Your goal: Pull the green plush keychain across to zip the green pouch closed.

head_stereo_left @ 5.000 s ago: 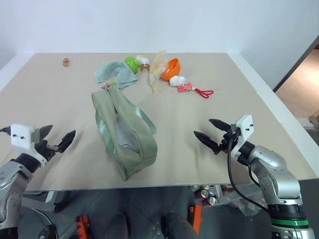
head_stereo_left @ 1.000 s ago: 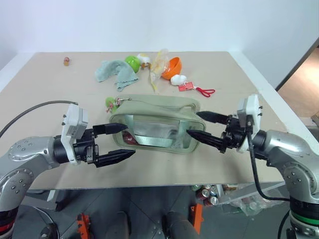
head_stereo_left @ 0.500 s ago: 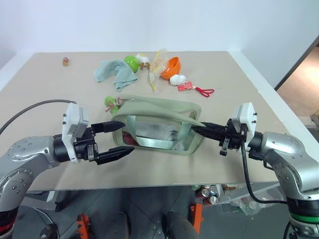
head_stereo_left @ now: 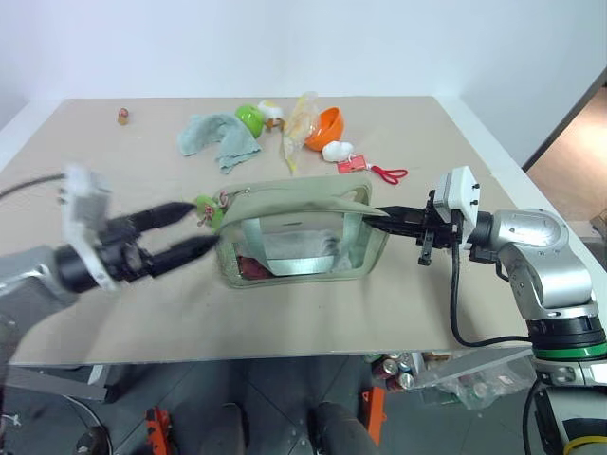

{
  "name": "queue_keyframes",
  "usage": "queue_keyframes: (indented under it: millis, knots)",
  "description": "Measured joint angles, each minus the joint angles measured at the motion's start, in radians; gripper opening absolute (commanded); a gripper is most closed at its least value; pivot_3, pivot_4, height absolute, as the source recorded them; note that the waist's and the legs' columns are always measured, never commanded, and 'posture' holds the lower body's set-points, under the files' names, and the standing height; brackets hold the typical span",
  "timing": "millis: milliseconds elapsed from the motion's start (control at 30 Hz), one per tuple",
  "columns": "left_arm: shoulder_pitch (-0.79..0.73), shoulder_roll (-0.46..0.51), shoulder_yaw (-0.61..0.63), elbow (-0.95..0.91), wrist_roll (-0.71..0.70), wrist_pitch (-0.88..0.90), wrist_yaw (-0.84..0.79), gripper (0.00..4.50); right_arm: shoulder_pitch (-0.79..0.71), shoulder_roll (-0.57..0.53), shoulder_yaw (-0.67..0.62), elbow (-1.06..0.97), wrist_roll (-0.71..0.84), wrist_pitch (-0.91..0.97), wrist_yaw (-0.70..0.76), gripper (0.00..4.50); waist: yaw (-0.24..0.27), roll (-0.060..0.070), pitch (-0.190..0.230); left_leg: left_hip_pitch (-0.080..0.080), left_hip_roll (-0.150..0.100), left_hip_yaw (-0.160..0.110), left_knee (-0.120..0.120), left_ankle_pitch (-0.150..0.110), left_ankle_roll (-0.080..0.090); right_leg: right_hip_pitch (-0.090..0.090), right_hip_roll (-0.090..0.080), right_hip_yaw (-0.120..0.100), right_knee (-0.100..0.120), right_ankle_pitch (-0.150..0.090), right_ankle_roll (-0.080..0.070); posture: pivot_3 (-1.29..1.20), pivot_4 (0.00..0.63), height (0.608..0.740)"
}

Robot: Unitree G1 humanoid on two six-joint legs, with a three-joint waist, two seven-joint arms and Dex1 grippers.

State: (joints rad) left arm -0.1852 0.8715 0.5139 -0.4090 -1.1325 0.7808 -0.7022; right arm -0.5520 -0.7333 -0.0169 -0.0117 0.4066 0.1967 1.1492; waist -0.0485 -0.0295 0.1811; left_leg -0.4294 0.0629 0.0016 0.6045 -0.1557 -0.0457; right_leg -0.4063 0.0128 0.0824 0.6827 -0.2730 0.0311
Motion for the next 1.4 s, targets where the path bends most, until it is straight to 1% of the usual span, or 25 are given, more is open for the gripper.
queue_keyframes:
  millis: [33,67,100,133,200,300,367,467,600,633,700,733,767,833,967,1000,1033,1133,1167,1267,1400]
  knots:
    - [0.003,0.003,0.006,0.010,0.023,-0.013,-0.003,4.50,0.003,0.000,0.000,-0.005,0.000,0.001,-0.002,0.05,0.000,0.000,0.000,0.000,0.000,0.000,0.000,0.000,0.000,0.000,0.000,0.000,0.000,0.000,0.000,0.00,0.150,0.740]
    - [0.013,0.006,-0.003,0.044,0.107,-0.079,-0.013,4.50,0.008,0.000,-0.002,-0.018,0.000,0.005,-0.008,0.05,0.000,0.000,0.000,0.001,0.000,0.001,0.000,0.000,0.000,0.001,0.000,0.000,0.000,0.000,0.000,0.00,0.150,0.740]
    - [0.015,0.006,-0.006,0.055,0.129,-0.096,-0.016,4.50,0.010,0.000,-0.002,-0.021,0.000,0.006,-0.010,0.05,0.000,0.000,0.000,0.001,0.000,0.001,0.000,0.000,0.000,0.001,0.000,0.000,0.000,0.000,-0.001,0.00,0.150,0.740]
    - [0.009,0.005,-0.035,0.123,0.236,-0.181,-0.027,4.50,0.021,-0.001,-0.005,-0.041,0.001,0.017,-0.019,0.05,0.001,0.000,0.000,0.002,0.000,0.001,0.000,0.000,0.000,0.001,0.000,0.000,0.000,0.001,-0.001,0.00,0.150,0.740]
    - [-0.022,-0.018,-0.082,0.220,0.340,-0.268,-0.044,4.50,0.030,-0.002,-0.010,-0.060,0.003,0.033,-0.026,0.05,0.002,0.000,0.000,0.002,0.000,0.001,0.000,0.001,-0.001,0.001,0.000,0.000,0.000,0.002,-0.002,0.00,0.150,0.740]
    - [-0.097,-0.059,-0.177,0.336,0.443,-0.372,-0.112,4.50,0.033,-0.002,-0.014,-0.093,0.005,0.058,-0.040,0.05,0.002,0.000,0.000,0.002,0.000,0.002,0.000,0.001,-0.001,0.001,0.000,0.000,0.000,0.003,-0.001,0.00,0.150,0.740]
    - [-0.136,-0.063,-0.215,0.400,0.484,-0.417,-0.152,4.50,0.035,-0.003,-0.015,-0.107,0.011,0.069,-0.043,0.05,0.000,0.000,0.000,0.001,0.000,0.002,0.000,0.001,-0.001,0.000,0.000,0.001,0.000,0.003,-0.001,0.00,0.150,0.740]
    - [-0.234,-0.071,-0.275,0.550,0.541,-0.478,-0.258,4.50,0.044,-0.007,-0.023,-0.135,0.016,0.091,-0.053,0.05,0.000,0.000,0.000,0.000,0.001,0.001,-0.001,0.001,-0.001,-0.001,0.001,0.000,0.000,0.002,-0.002,0.00,0.150,0.740]
    - [-0.329,-0.079,-0.348,0.675,0.574,-0.492,-0.400,4.50,0.054,-0.016,-0.028,-0.162,0.021,0.113,-0.065,0.05,0.001,0.000,0.000,-0.001,0.000,0.001,-0.001,0.000,-0.001,-0.002,0.001,0.000,0.000,0.001,-0.001,0.00,0.150,0.740]
    - [-0.334,-0.081,-0.356,0.681,0.577,-0.492,-0.413,4.50,0.055,-0.016,-0.028,-0.163,0.021,0.114,-0.065,0.05,0.000,0.000,0.000,-0.001,0.001,0.001,-0.001,0.000,-0.001,-0.002,0.001,0.001,0.000,0.001,-0.001,0.00,0.150,0.740]
    - [-0.364,-0.111,-0.375,0.725,0.586,-0.499,-0.456,4.50,0.064,-0.022,-0.031,-0.170,0.022,0.120,-0.070,0.05,0.001,0.000,0.000,-0.001,0.000,0.001,-0.001,0.000,0.000,-0.002,0.001,0.000,0.000,0.001,-0.001,0.00,0.150,0.740]
    - [-0.376,-0.119,-0.386,0.743,0.592,-0.501,-0.466,4.24,0.066,-0.025,-0.032,-0.172,0.022,0.121,-0.072,0.02,0.001,0.000,0.000,-0.002,0.000,0.000,-0.001,0.000,0.000,-0.002,0.001,0.000,0.000,0.001,-0.001,0.00,0.150,0.740]
    - [-0.393,-0.133,-0.391,0.767,0.604,-0.506,-0.478,3.87,0.068,-0.026,-0.032,-0.175,0.022,0.123,-0.076,0.00,0.001,0.000,0.000,-0.002,0.000,0.000,-0.001,0.000,0.000,-0.002,0.001,0.000,0.000,0.001,0.000,0.00,0.150,0.740]
    - [-0.420,-0.152,-0.392,0.801,0.614,-0.519,-0.487,3.34,0.070,-0.029,-0.033,-0.185,0.022,0.126,-0.081,0.00,0.001,0.000,0.000,-0.002,0.000,0.000,0.000,0.000,0.000,-0.001,0.001,0.000,0.000,0.001,0.000,0.00,0.150,0.740]
    - [-0.455,-0.158,-0.391,0.844,0.629,-0.554,-0.505,1.89,0.076,-0.037,-0.034,-0.191,0.023,0.131,-0.083,0.00,0.001,0.000,0.000,-0.002,0.000,0.000,0.000,0.000,0.000,-0.001,0.001,0.000,0.000,0.001,0.000,0.00,0.150,0.740]
    - [-0.463,-0.161,-0.389,0.846,0.629,-0.558,-0.506,1.46,0.076,-0.041,-0.034,-0.191,0.023,0.132,-0.083,0.00,0.002,0.000,0.000,-0.002,0.000,0.000,0.000,0.000,0.000,-0.001,0.001,0.000,0.000,0.001,0.000,0.00,0.150,0.740]
    - [-0.468,-0.165,-0.388,0.846,0.626,-0.557,-0.506,1.20,0.076,-0.043,-0.034,-0.192,0.023,0.132,-0.083,0.00,0.002,0.000,0.000,-0.002,0.000,0.000,0.001,0.000,0.000,-0.001,0.001,0.000,0.000,0.001,0.000,0.00,0.150,0.740]
    - [-0.475,-0.168,-0.381,0.817,0.608,-0.524,-0.508,0.16,0.076,-0.045,-0.034,-0.191,0.023,0.132,-0.083,0.00,0.002,0.000,0.000,-0.002,0.000,0.000,0.001,0.000,0.000,-0.001,0.001,0.000,0.000,0.001,0.000,0.00,0.150,0.740]
    - [-0.475,-0.167,-0.377,0.799,0.602,-0.508,-0.509,0.05,0.076,-0.045,-0.034,-0.191,0.023,0.132,-0.083,0.00,0.002,0.000,0.000,-0.002,0.000,0.000,0.001,0.000,0.000,-0.001,0.001,0.000,0.000,0.001,0.000,0.00,0.150,0.740]
    - [-0.472,-0.151,-0.360,0.708,0.568,-0.445,-0.512,0.05,0.076,-0.046,-0.033,-0.191,0.022,0.131,-0.083,0.00,0.002,0.000,0.000,-0.003,0.000,-0.001,0.001,0.000,0.000,-0.001,0.001,-0.001,0.000,0.001,0.000,0.00,0.150,0.740]
    - [-0.476,-0.135,-0.344,0.515,0.501,-0.336,-0.486,0.05,0.076,-0.046,-0.033,-0.190,0.022,0.130,-0.081,0.00,0.002,0.000,0.000,-0.002,0.000,-0.001,0.001,0.000,0.000,-0.001,0.000,-0.001,0.000,0.001,0.001,0.00,0.150,0.740]
